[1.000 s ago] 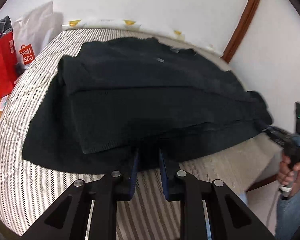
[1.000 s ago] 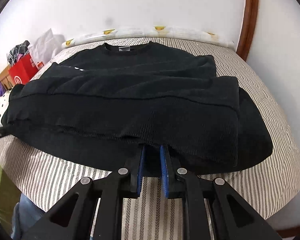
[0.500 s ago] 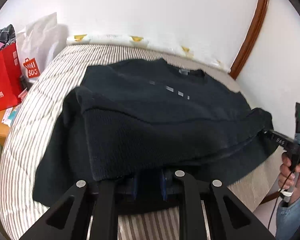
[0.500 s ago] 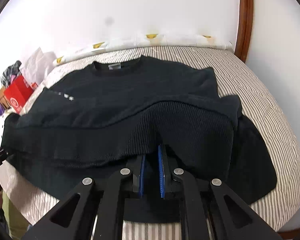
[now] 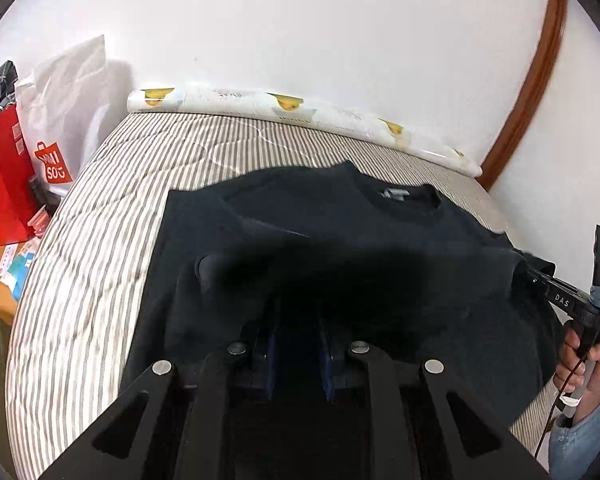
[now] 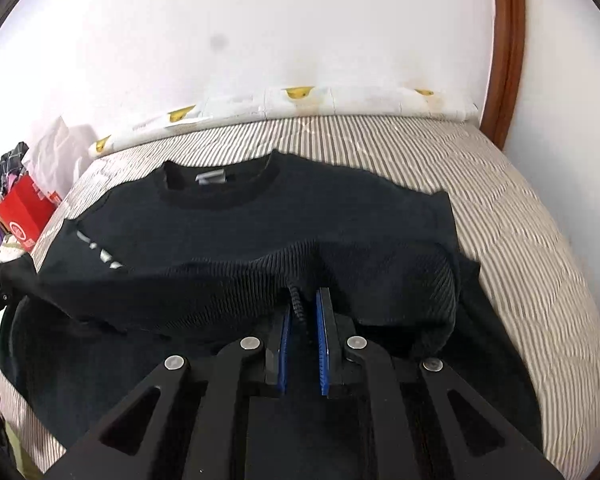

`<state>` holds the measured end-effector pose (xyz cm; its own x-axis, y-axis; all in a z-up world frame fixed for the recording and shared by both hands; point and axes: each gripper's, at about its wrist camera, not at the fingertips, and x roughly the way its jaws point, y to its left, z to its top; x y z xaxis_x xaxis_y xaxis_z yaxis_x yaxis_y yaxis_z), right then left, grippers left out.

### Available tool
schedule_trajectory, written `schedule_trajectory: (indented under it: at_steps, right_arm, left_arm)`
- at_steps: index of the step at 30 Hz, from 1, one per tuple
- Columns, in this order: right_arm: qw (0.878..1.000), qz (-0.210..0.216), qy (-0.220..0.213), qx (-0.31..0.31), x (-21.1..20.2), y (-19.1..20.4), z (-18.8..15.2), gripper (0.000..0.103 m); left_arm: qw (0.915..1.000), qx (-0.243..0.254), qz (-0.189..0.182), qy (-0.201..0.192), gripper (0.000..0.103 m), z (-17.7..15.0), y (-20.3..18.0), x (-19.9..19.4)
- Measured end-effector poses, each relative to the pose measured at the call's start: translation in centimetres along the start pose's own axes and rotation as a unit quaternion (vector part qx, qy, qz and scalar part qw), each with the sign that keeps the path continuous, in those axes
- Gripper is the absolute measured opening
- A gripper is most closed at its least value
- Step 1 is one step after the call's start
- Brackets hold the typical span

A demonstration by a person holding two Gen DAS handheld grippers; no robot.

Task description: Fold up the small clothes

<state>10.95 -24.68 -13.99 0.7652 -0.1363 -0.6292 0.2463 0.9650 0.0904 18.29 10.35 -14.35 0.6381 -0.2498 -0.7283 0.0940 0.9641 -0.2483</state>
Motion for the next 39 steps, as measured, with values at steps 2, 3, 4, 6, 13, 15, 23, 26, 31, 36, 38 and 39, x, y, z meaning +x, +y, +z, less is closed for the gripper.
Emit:
schedule_trajectory:
  at_steps: [2,3,4,6,13,15,23,26,31,36,38,39]
  right_arm:
    - [1.0,-0.007,-0.004,-0.005,0.7,-0.1,1.1,0.01]
    - [1.0,-0.011,-0.006,-0.008,1.1,-0.1,1.7,0.01]
    - [1.0,-0.015,-0.006,-0.012,1.7,-0.1,2.3,0.01]
    - [1.0,-0.018,-0.002,-0.016,2.9,-0.2,3.6,0.01]
    - [0.996,-0.049,-0.062,-0.03,0.7,-0.1,8.1,0.031]
    - [0.996,-0.044,-0.075,-0.026,-0.5,-0.6,8.8,0.04]
    - [0.999,-0.035,-0.034,-0.024,-1.1,-5.2,5.8,0.057]
    - [0.999,-0.048,0.004,-0.014,1.8,-6.7,4.3,0.057]
    - [0.999,-0.033,0.021,0.001,5.2,-7.3,4.2,0.057]
    - [0.999,-0.017,0.037,0.021,8.0,-7.4,5.5,0.039]
    - [0.999,-0.025,0.038,0.017,8.5,-7.2,5.6,0.02]
    - [0.999,-0.023,0.035,0.013,8.4,-7.1,5.7,0.02]
  left_arm:
    - [1.0,-0.001,0.004,0.001,0.017,0.9,0.3,0.7]
    - [1.0,-0.003,0.006,0.002,0.016,1.4,0.6,1.1]
    - [1.0,-0.005,0.005,0.002,0.016,1.9,0.8,1.4]
    - [0.9999,-0.01,-0.001,0.003,0.017,2.8,1.3,1.8]
    - [1.0,-0.003,0.006,0.006,0.031,4.2,2.2,2.3]
    - [0.9997,0.008,0.02,0.012,0.034,4.1,2.3,2.5]
    - [0.9975,0.03,0.055,0.034,0.041,4.0,3.5,3.9]
    - [0.9978,0.015,0.043,0.047,0.041,3.9,4.2,4.7]
    - [0.9976,0.016,0.04,0.054,0.035,4.1,4.6,5.8]
    - [0.9976,0.021,0.036,0.055,0.007,4.6,4.1,6.4]
    - [0.9983,0.028,0.041,0.032,0.006,4.9,3.9,5.7]
    - [0.9988,0.026,0.04,0.007,0.006,5.4,3.9,4.8]
